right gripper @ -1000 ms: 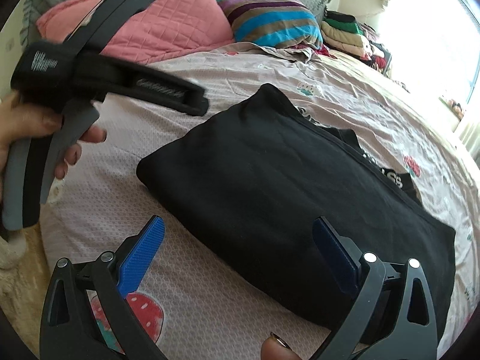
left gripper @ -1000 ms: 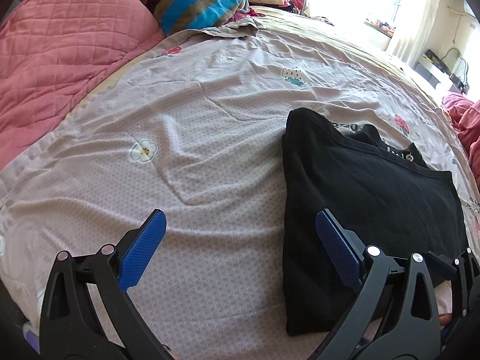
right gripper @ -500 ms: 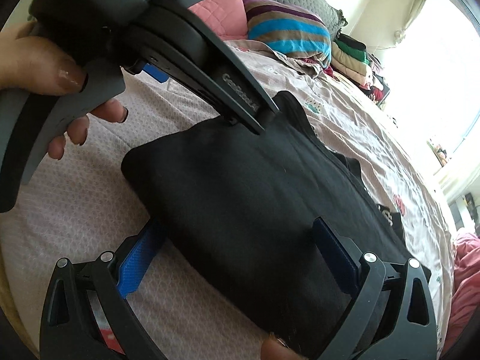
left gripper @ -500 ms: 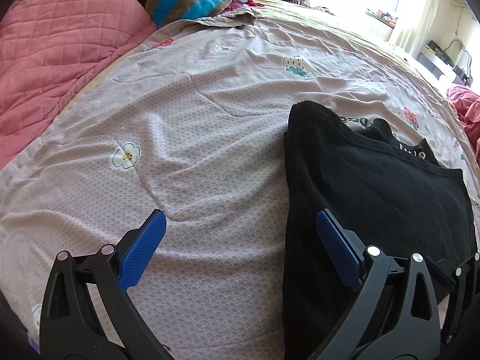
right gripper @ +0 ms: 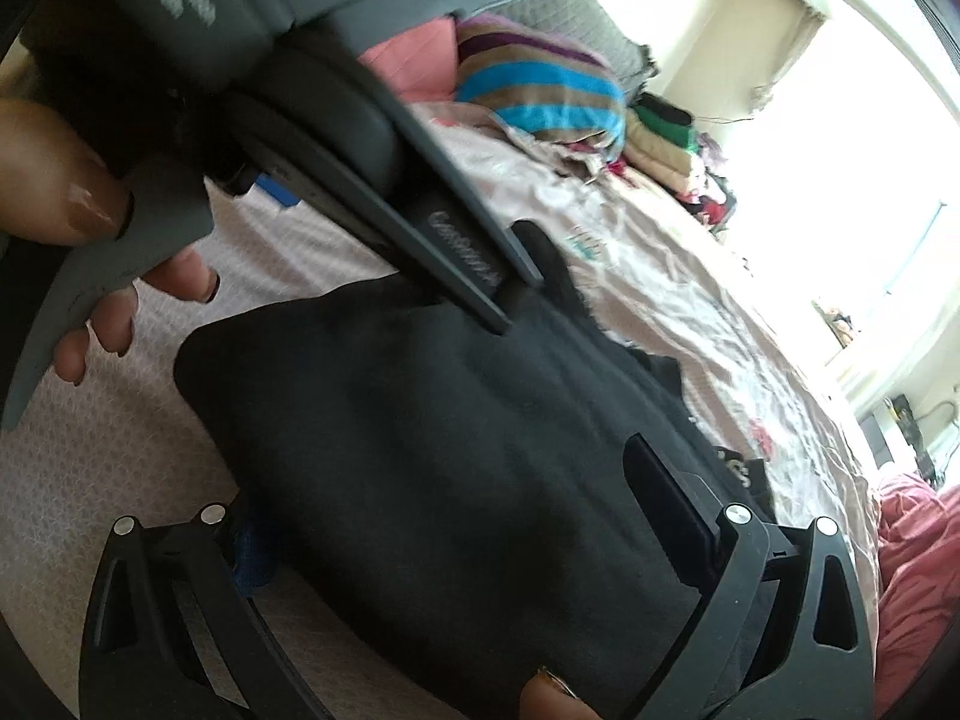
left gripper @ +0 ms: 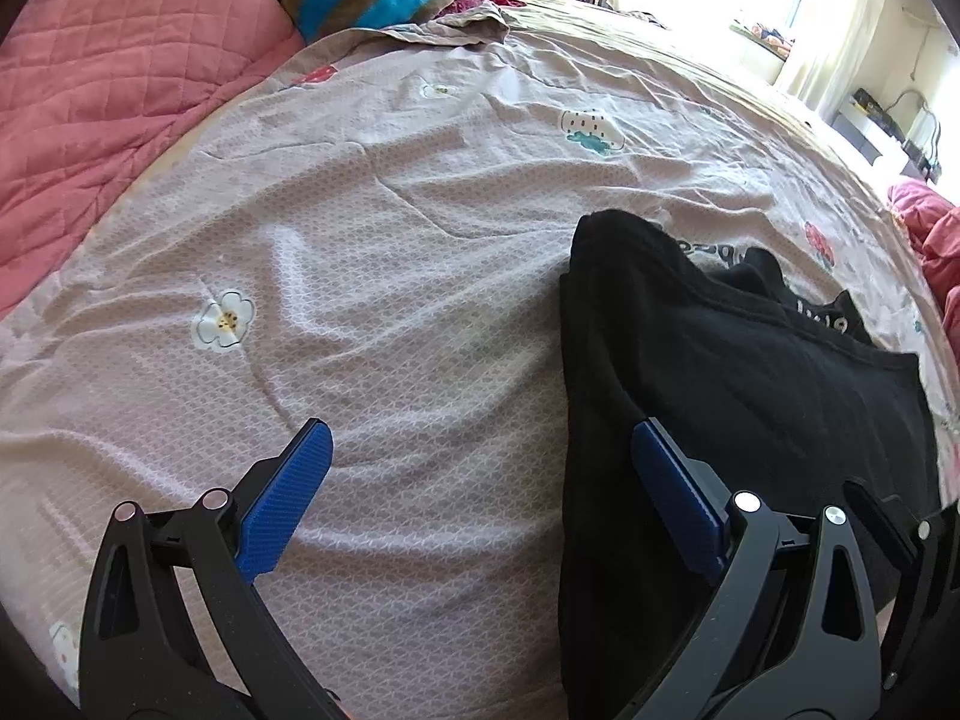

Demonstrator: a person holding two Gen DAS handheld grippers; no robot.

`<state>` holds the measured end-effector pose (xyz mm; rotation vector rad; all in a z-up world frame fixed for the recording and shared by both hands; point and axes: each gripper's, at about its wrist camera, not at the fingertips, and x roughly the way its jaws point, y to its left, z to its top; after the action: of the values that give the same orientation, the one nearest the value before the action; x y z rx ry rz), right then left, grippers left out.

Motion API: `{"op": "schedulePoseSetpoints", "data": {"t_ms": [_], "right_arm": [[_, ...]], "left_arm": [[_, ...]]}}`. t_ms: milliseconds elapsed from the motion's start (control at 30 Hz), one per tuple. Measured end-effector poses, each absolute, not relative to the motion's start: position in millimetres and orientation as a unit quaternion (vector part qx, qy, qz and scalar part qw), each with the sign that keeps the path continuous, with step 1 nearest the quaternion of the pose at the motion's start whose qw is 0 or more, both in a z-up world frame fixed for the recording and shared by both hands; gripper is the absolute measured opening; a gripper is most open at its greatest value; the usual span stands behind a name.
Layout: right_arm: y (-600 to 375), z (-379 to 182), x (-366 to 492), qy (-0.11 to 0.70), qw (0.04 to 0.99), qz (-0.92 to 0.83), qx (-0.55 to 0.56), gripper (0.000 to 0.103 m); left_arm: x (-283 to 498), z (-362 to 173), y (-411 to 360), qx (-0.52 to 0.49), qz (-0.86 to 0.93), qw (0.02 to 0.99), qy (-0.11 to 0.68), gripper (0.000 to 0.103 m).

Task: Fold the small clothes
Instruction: 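Grasp the edge of the folded black sweatshirt with both grippers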

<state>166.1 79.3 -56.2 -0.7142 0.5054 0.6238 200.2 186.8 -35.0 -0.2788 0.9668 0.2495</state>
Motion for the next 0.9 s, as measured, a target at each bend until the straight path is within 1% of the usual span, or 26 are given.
{"op": "schedulePoseSetpoints", "data": {"t_ms": [33, 67, 100, 167, 233, 267, 300, 333, 367, 433, 667, 800, 833, 867, 900], "right_arm": [[75, -54, 167, 0.236, 0.864, 0.294, -0.335, 0.096], [71, -51, 167, 0.233, 0.867, 0.293, -0.33, 0.092], [68, -49, 167, 0.232, 0.868, 0.294, -0.326, 0.084], [60, -45, 167, 0.23, 0.87, 0.302, -0.314, 0.077], [55, -44, 166, 0.229, 0.87, 0.308, -0.308, 0.065], [53, -43, 166, 0.229, 0.869, 0.318, -0.302, 0.056], [52, -41, 162, 0.226, 0.868, 0.324, -0.299, 0.04], [51, -40, 160, 0.222, 0.868, 0.328, -0.299, 0.031], [50, -38, 157, 0.212, 0.87, 0.329, -0.301, 0.02], [48, -35, 152, 0.198, 0.875, 0.322, -0.301, 0.017], [28, -23, 152, 0.208, 0.885, 0.332, -0.252, 0.015], [20, -17, 149, 0.195, 0.895, 0.323, -0.238, 0.013], [18, -15, 146, 0.189, 0.898, 0.319, -0.238, 0.013], [16, -16, 144, 0.186, 0.899, 0.317, -0.238, 0.012], [15, -14, 145, 0.185, 0.9, 0.317, -0.235, 0.012]], "left_arm": [[202, -35, 188, -0.142, 0.115, 0.868, 0.462, 0.093], [203, -36, 190, -0.155, 0.108, 0.866, 0.463, 0.093], [205, -37, 191, -0.169, 0.1, 0.864, 0.464, 0.093], [207, -39, 193, -0.202, 0.081, 0.858, 0.465, 0.093], [212, -41, 193, -0.227, 0.066, 0.852, 0.467, 0.093], [216, -42, 192, -0.236, 0.059, 0.85, 0.468, 0.093], [218, -43, 191, -0.241, 0.055, 0.848, 0.469, 0.093], [220, -43, 189, -0.245, 0.051, 0.846, 0.471, 0.093], [223, -43, 187, -0.249, 0.044, 0.844, 0.472, 0.093], [227, -43, 185, -0.252, 0.044, 0.843, 0.474, 0.093], [236, -42, 175, -0.263, 0.024, 0.842, 0.47, 0.093], [237, -37, 167, -0.287, 0.008, 0.842, 0.458, 0.093], [237, -35, 164, -0.287, 0.003, 0.842, 0.456, 0.086], [238, -32, 161, -0.284, -0.001, 0.845, 0.454, 0.074], [239, -28, 156, -0.279, -0.006, 0.848, 0.451, 0.068]]}}
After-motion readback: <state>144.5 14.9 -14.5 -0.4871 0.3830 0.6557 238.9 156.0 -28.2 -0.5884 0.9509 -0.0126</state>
